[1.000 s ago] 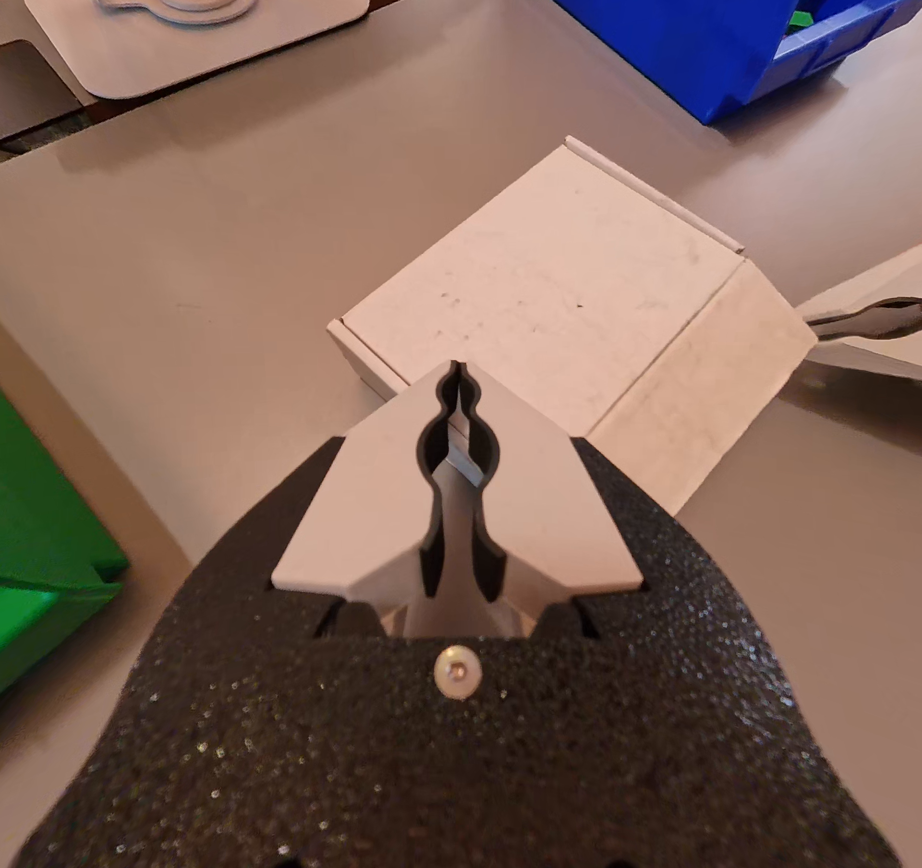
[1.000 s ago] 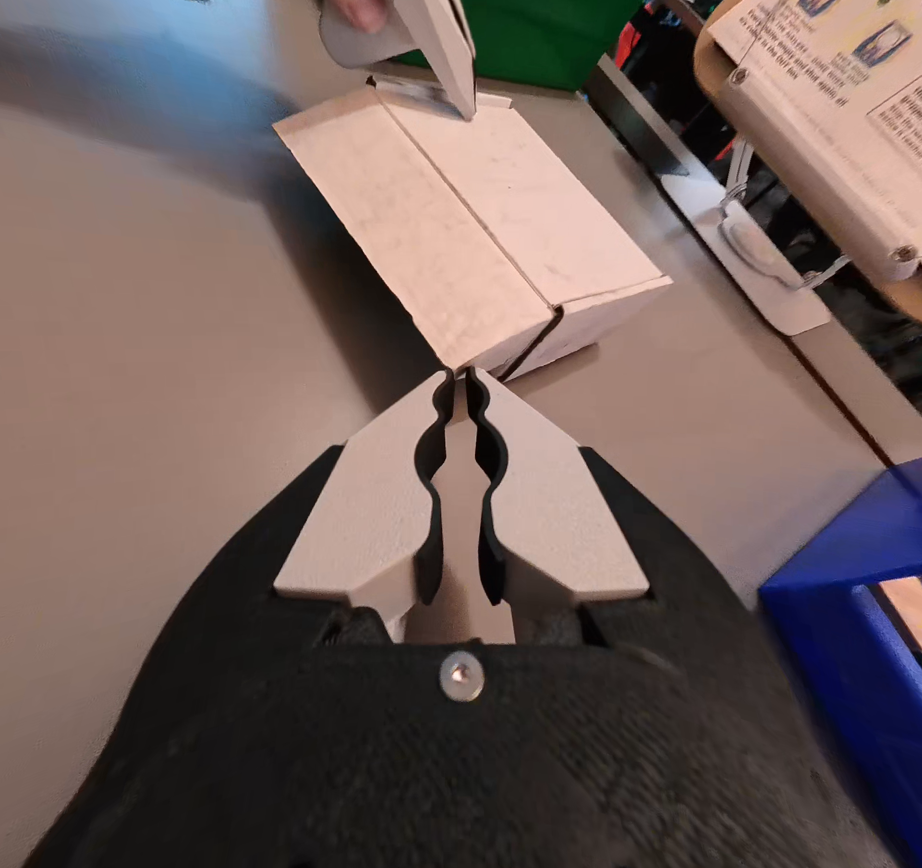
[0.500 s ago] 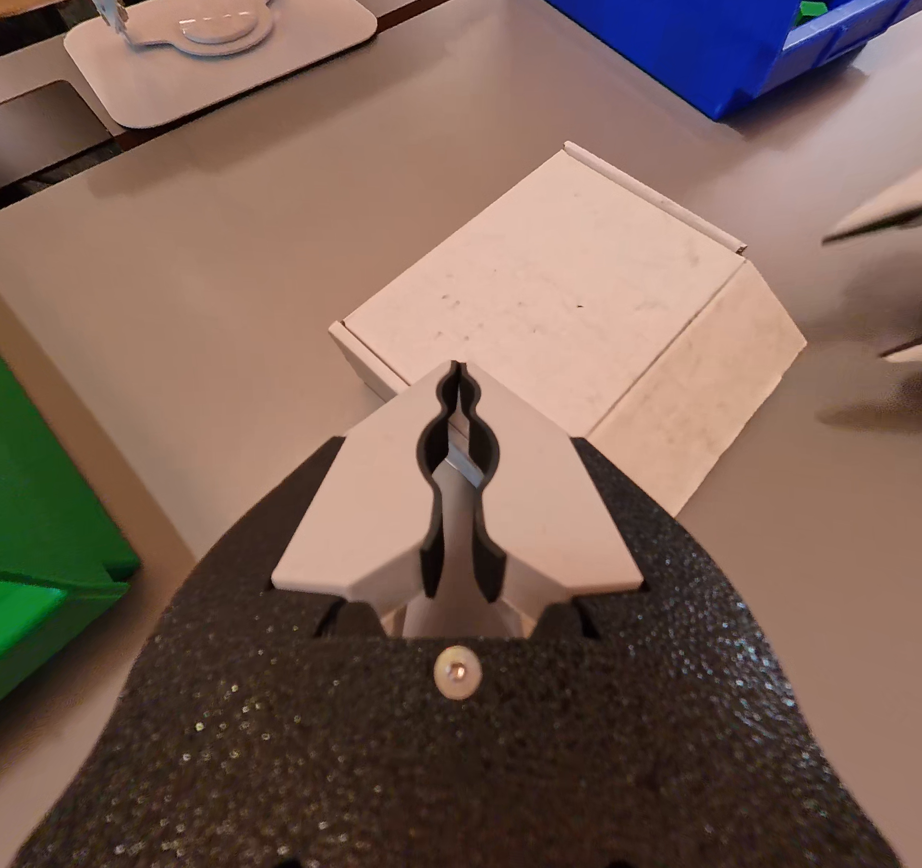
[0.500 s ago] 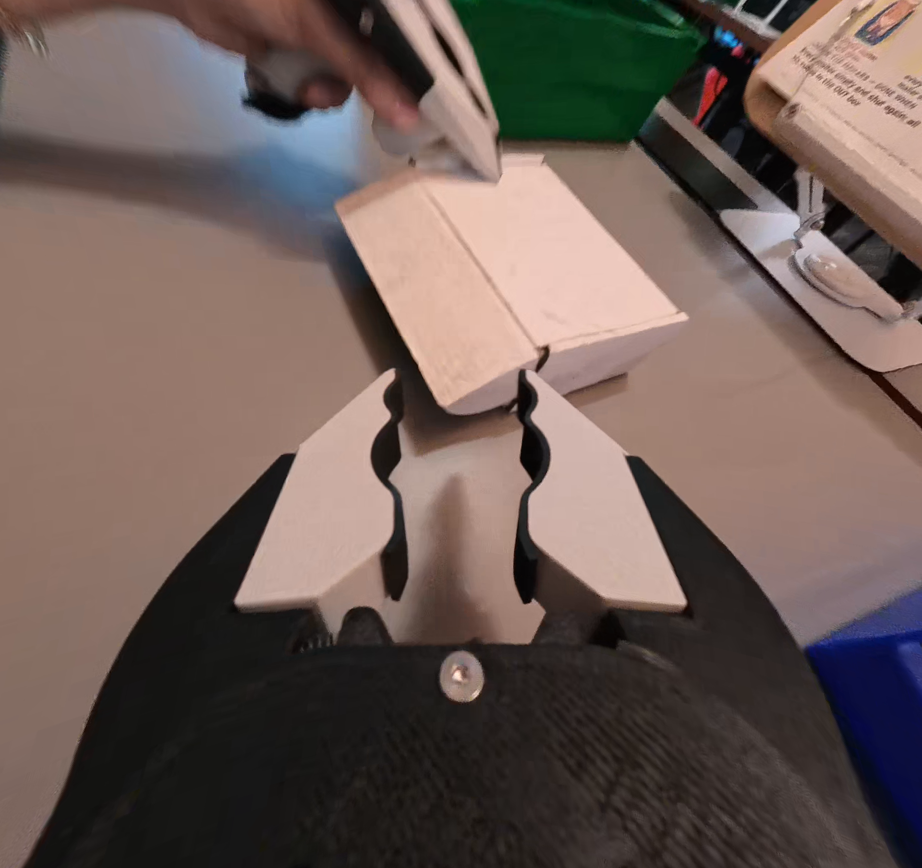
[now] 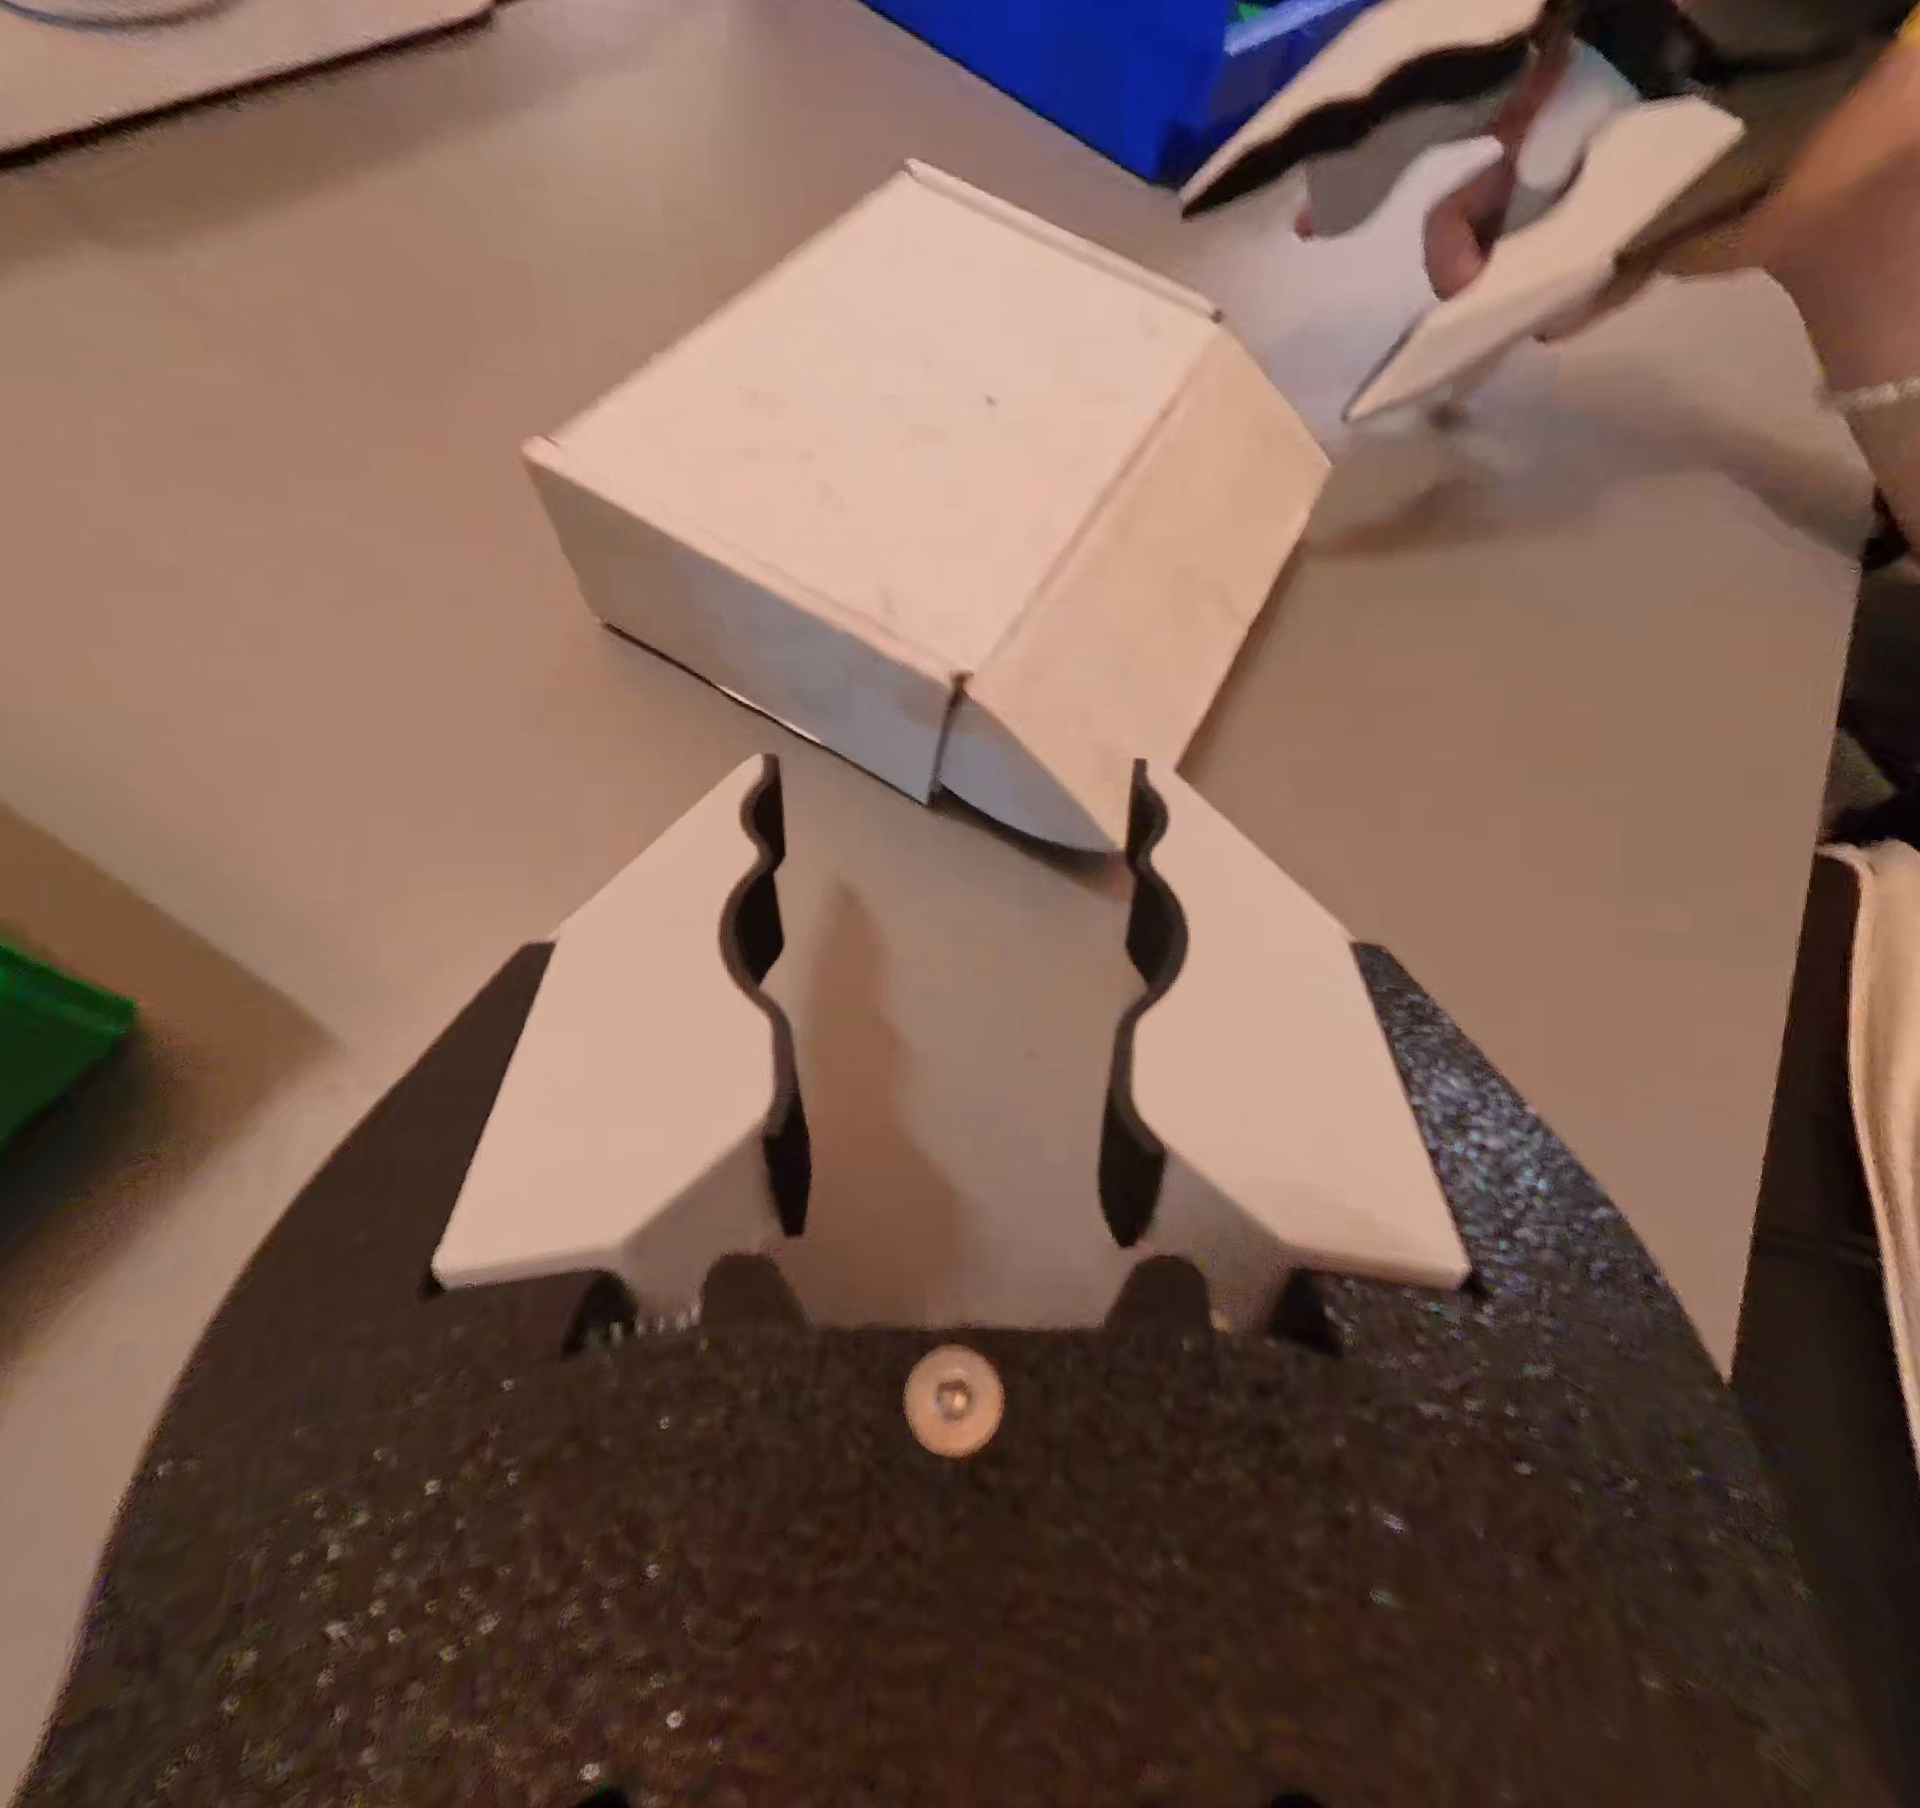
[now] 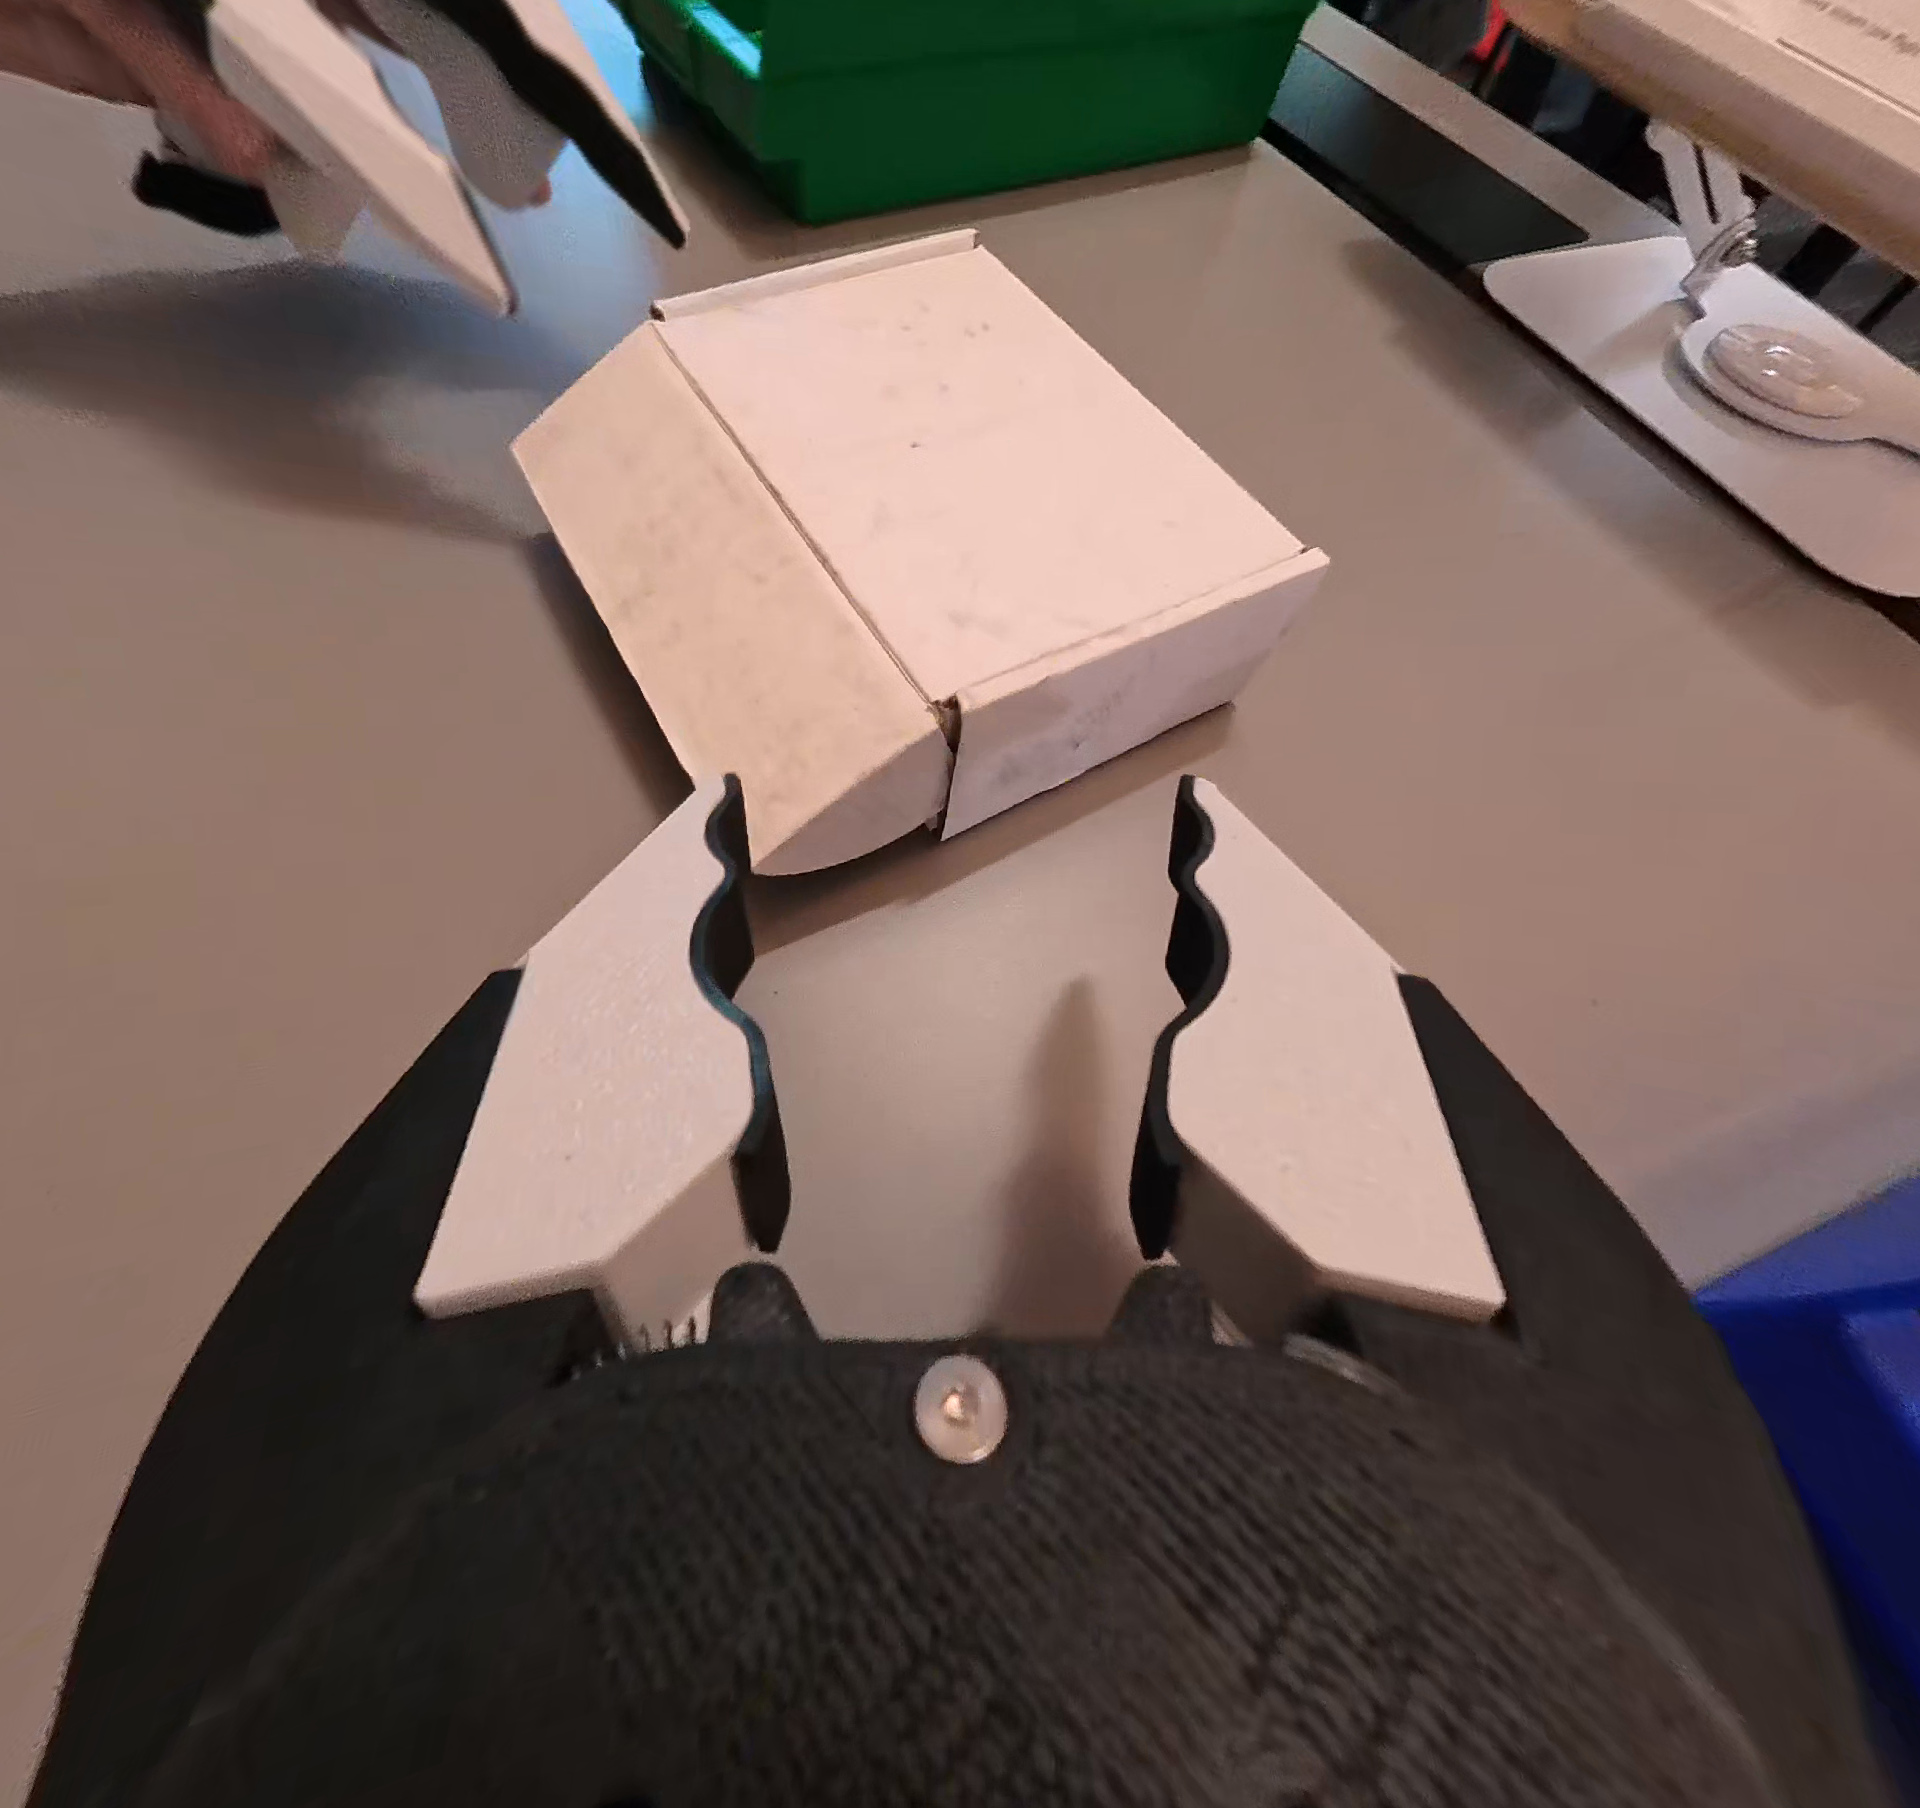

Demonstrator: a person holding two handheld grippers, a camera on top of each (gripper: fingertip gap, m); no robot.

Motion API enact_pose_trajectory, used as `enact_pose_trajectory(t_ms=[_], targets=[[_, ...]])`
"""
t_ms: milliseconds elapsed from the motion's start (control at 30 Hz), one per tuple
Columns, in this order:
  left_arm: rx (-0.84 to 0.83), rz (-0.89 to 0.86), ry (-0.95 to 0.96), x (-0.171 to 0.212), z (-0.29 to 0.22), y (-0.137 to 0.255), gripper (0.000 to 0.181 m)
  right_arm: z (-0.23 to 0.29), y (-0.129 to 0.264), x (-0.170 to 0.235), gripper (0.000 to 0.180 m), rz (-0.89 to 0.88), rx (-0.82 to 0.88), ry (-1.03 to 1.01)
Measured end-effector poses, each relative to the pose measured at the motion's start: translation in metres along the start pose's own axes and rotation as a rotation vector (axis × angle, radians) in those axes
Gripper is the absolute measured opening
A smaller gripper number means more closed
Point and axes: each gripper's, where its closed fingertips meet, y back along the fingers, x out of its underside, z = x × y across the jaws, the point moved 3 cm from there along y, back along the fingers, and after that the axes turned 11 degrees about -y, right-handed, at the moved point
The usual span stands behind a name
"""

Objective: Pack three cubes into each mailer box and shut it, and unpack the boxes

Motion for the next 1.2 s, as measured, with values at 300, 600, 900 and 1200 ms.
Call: enact_pose_trajectory(t_ms=[300,600,900,1200], targets=[[0.145,0.056,-0.09,0.015,-0.011,-0.032,0.072,-0.003,-0.017,0.005,0.078,0.096,-0.138,-0.023],[0.089,0.115,-0.264,0.016,0.003,-0.046,0.057,-0.003,-0.031,0.007,0.059,0.151,-0.157,0.071],[-0.125,0.198,-0.395,0.016,0.018,-0.054,0.041,-0.012,-0.04,0.006,0.043,0.184,-0.042,0.212],[-0.012,0.058,-0.28,0.011,0.016,-0.038,0.049,-0.012,-0.031,0.004,0.068,0.163,-0.027,0.191]])
